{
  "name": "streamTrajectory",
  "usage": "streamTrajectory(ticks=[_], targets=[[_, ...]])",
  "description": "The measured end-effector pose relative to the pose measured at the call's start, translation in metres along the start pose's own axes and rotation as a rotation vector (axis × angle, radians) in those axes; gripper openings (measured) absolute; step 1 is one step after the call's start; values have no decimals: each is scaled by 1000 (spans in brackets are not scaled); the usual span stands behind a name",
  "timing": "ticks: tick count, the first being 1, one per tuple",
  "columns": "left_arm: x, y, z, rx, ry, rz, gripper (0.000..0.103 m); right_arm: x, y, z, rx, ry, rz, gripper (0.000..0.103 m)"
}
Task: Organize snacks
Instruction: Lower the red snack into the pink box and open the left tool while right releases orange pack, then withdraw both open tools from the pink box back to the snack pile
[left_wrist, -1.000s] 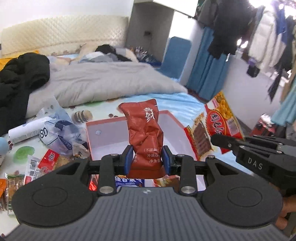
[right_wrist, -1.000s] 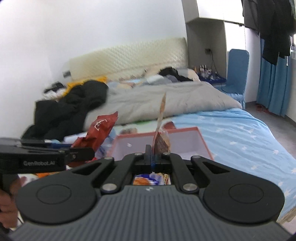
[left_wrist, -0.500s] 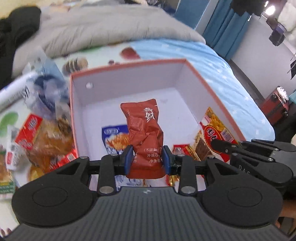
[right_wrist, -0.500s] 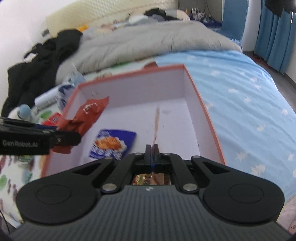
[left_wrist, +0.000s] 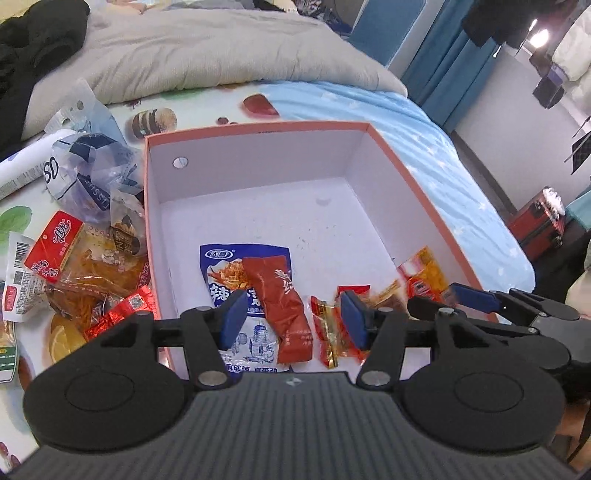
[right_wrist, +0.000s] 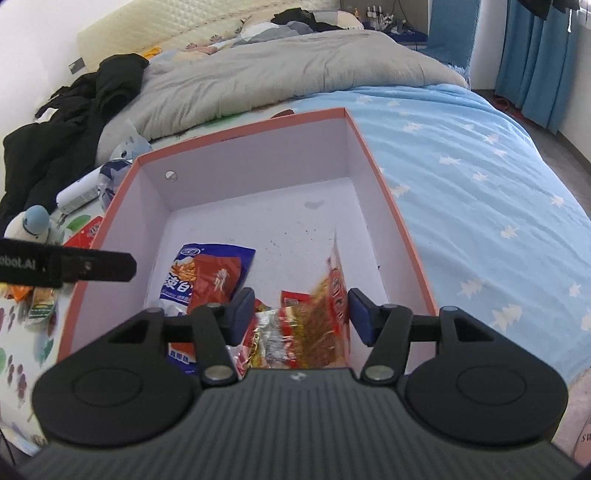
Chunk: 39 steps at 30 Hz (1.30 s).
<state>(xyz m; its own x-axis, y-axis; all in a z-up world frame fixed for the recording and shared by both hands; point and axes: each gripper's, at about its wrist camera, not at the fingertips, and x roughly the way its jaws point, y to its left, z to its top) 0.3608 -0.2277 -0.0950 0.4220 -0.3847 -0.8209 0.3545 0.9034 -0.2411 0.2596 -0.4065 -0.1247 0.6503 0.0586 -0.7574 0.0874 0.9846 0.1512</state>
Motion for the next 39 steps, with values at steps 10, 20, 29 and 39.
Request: streamTrajectory(ticks=[10, 20, 29, 39], targets=[[-47, 4, -21, 25, -158, -30, 62, -44, -1, -12, 43, -160, 23, 88], [-85, 31, -56, -48, -269, -63, 62, -83, 24, -39, 32, -292, 89, 88], [-120, 35, -105, 9, -354, 0, 62, -111, 53, -68, -18, -386, 104, 88], [-150, 48, -166, -3, -379, 45, 62, -128, 80, -104, -44, -405, 147, 88]])
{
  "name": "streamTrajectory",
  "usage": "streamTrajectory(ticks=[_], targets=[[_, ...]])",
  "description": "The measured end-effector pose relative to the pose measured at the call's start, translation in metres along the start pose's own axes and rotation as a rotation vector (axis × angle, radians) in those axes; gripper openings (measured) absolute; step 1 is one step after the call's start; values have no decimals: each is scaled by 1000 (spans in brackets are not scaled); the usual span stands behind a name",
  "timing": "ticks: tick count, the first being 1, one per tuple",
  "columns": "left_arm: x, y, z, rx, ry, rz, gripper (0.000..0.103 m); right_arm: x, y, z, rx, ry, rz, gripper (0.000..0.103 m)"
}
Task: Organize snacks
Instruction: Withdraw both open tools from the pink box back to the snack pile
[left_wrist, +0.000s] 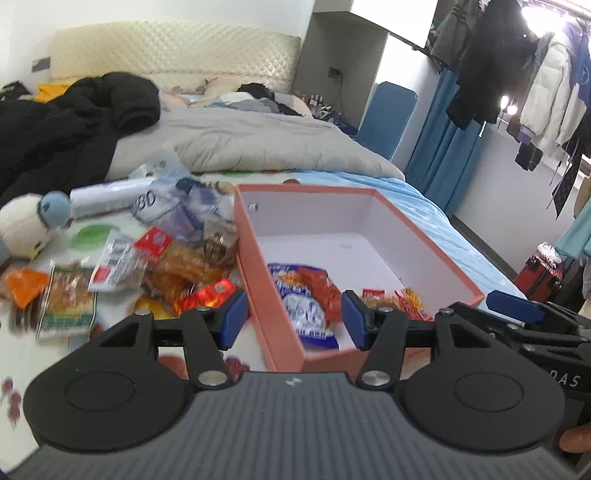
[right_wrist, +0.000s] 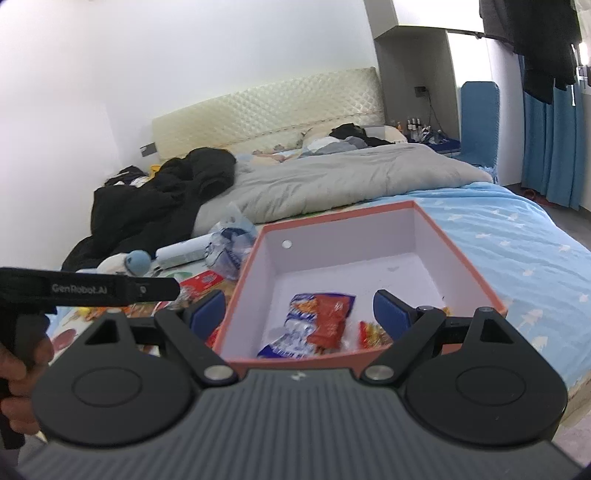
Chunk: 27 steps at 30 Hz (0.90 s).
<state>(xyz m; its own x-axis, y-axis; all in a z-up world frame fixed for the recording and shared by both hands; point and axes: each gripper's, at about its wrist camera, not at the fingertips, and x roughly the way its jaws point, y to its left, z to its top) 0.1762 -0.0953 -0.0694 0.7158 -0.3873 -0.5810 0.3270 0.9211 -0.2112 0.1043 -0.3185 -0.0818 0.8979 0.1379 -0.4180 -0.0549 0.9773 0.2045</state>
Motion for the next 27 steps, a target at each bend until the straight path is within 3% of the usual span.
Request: streamTrajectory(ticks=[9, 16, 27], targets=[[-43, 28, -45, -21, -27, 90, 62, -17, 41, -26, -52, 21, 49, 88], [-65, 47, -78, -62, 8, 125, 62, -30, 70, -48, -53, 47, 115, 88], [-76, 98, -92, -109, 10, 195, 62, -24, 112, -73, -107, 104, 181, 88]])
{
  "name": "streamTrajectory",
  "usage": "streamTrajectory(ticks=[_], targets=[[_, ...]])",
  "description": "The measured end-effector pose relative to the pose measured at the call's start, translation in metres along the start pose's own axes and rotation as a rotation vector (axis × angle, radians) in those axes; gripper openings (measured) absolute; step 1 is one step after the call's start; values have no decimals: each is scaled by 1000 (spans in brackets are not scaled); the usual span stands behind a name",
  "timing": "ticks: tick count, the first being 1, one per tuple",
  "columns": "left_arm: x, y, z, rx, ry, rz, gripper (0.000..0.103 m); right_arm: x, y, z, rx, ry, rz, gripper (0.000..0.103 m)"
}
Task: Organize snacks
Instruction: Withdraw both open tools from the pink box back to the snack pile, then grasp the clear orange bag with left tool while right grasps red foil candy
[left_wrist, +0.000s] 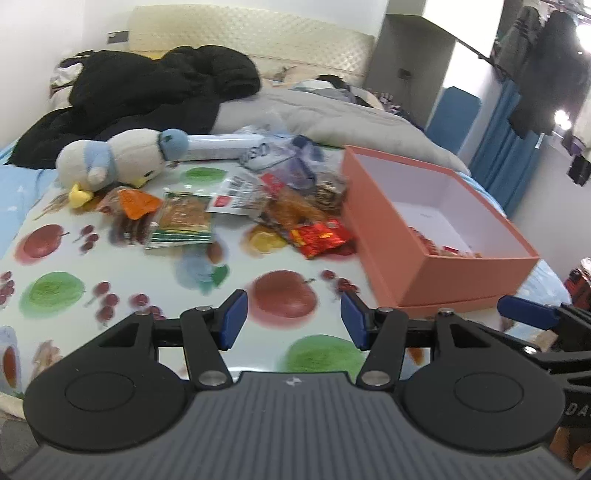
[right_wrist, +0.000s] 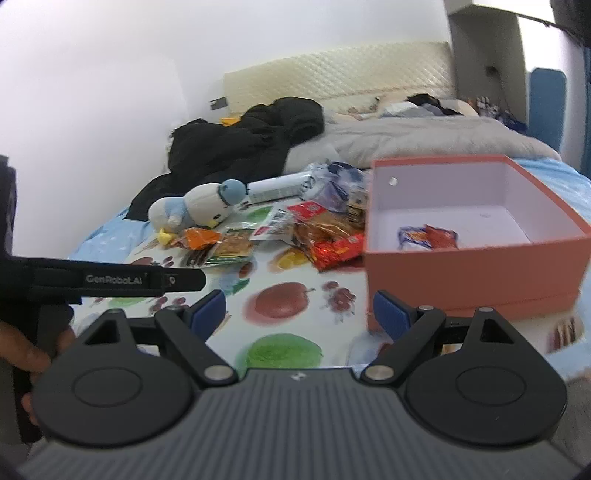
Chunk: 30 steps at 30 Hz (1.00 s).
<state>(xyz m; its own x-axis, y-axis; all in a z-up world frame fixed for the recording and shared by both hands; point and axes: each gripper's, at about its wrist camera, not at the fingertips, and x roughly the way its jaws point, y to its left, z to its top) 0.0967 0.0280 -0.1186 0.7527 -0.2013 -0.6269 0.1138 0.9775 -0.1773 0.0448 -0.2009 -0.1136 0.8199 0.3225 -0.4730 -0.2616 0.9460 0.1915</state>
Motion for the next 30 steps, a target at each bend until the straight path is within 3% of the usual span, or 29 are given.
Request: streamTrajectory(ticks=[4, 7, 10, 13, 21, 23, 27, 30], targets=[[12, 27, 3, -32, -7, 54, 63, 19, 16, 5, -44, 9, 31, 88], [24, 49, 4, -50, -3, 77, 70, 38, 29, 11, -74, 9, 64, 88], [39, 68, 3, -43, 20, 118, 72, 60, 41, 13, -96, 25, 92, 88], [57, 95, 4, -96, 50, 135, 72, 85, 49, 15, -116, 49, 95, 88], [108, 158, 26, -216, 46, 192, 72, 154, 49, 14, -123, 109, -15, 87], [122, 169, 35, -207, 38, 222, 73, 172, 48, 13, -132, 120, -46, 87], [151, 185, 57, -118, 13, 280, 94, 207, 42, 13, -164, 145, -100, 83], [174, 192, 71, -28, 6, 319, 96, 230, 38, 16, -200, 150, -137, 82]])
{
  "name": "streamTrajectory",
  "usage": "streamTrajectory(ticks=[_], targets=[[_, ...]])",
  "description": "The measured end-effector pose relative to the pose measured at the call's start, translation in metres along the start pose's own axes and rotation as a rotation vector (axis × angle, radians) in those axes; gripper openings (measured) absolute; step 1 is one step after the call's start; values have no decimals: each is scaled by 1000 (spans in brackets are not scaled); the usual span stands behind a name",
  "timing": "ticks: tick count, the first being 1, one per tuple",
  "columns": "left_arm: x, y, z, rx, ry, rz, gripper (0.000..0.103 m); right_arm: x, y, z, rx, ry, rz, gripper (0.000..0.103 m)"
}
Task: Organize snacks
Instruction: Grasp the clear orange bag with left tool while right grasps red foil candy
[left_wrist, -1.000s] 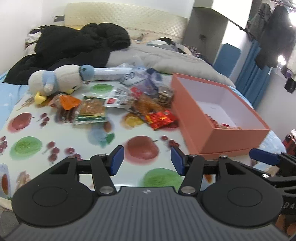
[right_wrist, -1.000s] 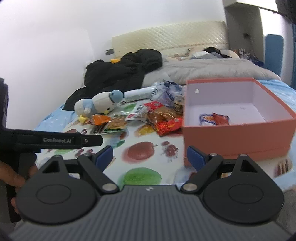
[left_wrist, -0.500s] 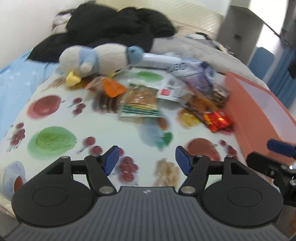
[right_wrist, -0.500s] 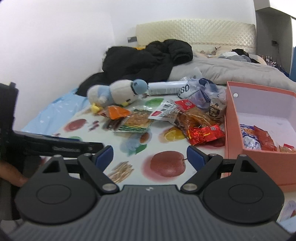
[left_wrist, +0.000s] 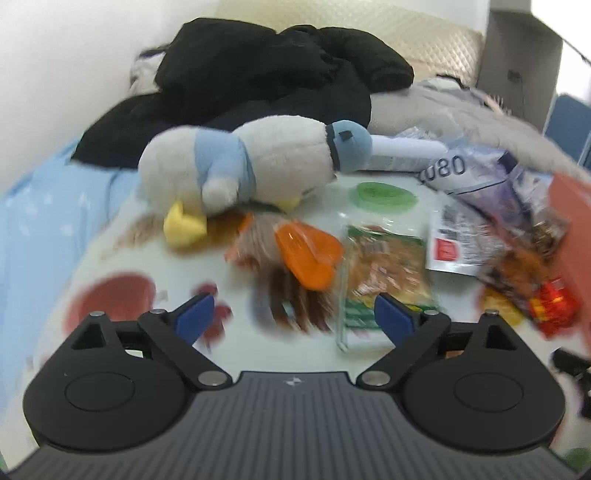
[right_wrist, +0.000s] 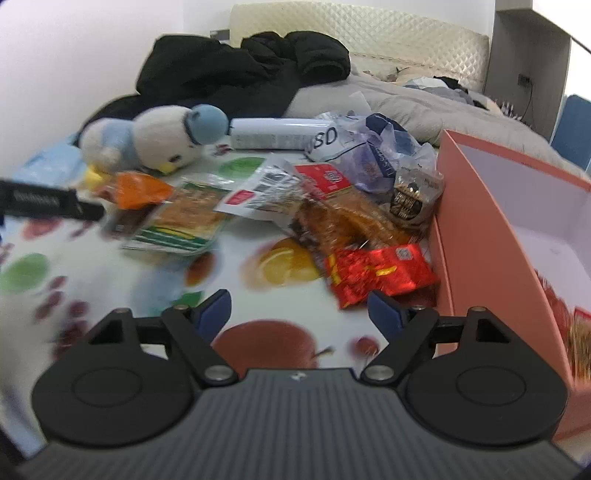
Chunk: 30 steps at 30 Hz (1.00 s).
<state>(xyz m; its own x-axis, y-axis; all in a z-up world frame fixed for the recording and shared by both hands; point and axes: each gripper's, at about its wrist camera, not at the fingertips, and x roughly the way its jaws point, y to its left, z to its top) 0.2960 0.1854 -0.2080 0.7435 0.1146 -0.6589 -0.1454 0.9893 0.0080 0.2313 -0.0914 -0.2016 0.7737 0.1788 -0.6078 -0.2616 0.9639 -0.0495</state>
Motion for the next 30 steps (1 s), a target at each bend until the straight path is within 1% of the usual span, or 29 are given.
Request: streamTrajectory(ticks=[2, 4, 7, 9, 10, 11, 14, 16, 17, 18, 19, 20, 21, 22, 24, 28, 30], targets=[[19, 1, 8, 26, 7, 26, 96, 13, -1, 3, -26, 3, -28, 80], [35, 4, 14, 33, 11, 29, 96, 25, -1, 5, -67, 2, -65, 79], [53, 5, 20, 47, 8, 32, 96, 42, -2, 6, -110, 3, -95, 79], [58, 6, 23, 47, -29, 53, 96, 51, -2, 6, -134, 9, -108, 76], [62, 7, 25, 45, -32, 58, 96, 54, -3, 6, -141, 11, -112, 74], [67, 8, 27, 41, -21, 51, 96, 58, -3, 6, -146, 14, -114, 72], [79, 12, 29, 25, 4, 34, 96, 67, -4, 6, -158, 37, -121, 72], [87, 12, 28, 32, 19, 26, 95, 70, -5, 5, -159, 40, -124, 68], [89, 13, 28, 32, 23, 20, 93, 71, -5, 5, -159, 39, -124, 62], [91, 13, 27, 29, 24, 5, 86, 72, -5, 5, -159, 40, -124, 58], [91, 14, 27, 27, 26, -10, 82, 72, -5, 5, -161, 40, -128, 54], [92, 14, 28, 22, 36, -23, 72, 73, -5, 6, -168, 40, -137, 44], [91, 14, 27, 13, 40, -32, 68, 73, -4, 6, -176, 40, -146, 44], [89, 14, 27, 5, 36, -31, 66, 73, -4, 6, -176, 40, -145, 44], [84, 14, 26, -7, 29, -31, 58, 70, -4, 6, -172, 40, -142, 44], [67, 14, 23, -30, 19, -32, 53, 60, 1, 3, -184, 37, -120, 43], [54, 14, 19, -40, 14, -34, 52, 52, 5, 1, -191, 36, -108, 43]])
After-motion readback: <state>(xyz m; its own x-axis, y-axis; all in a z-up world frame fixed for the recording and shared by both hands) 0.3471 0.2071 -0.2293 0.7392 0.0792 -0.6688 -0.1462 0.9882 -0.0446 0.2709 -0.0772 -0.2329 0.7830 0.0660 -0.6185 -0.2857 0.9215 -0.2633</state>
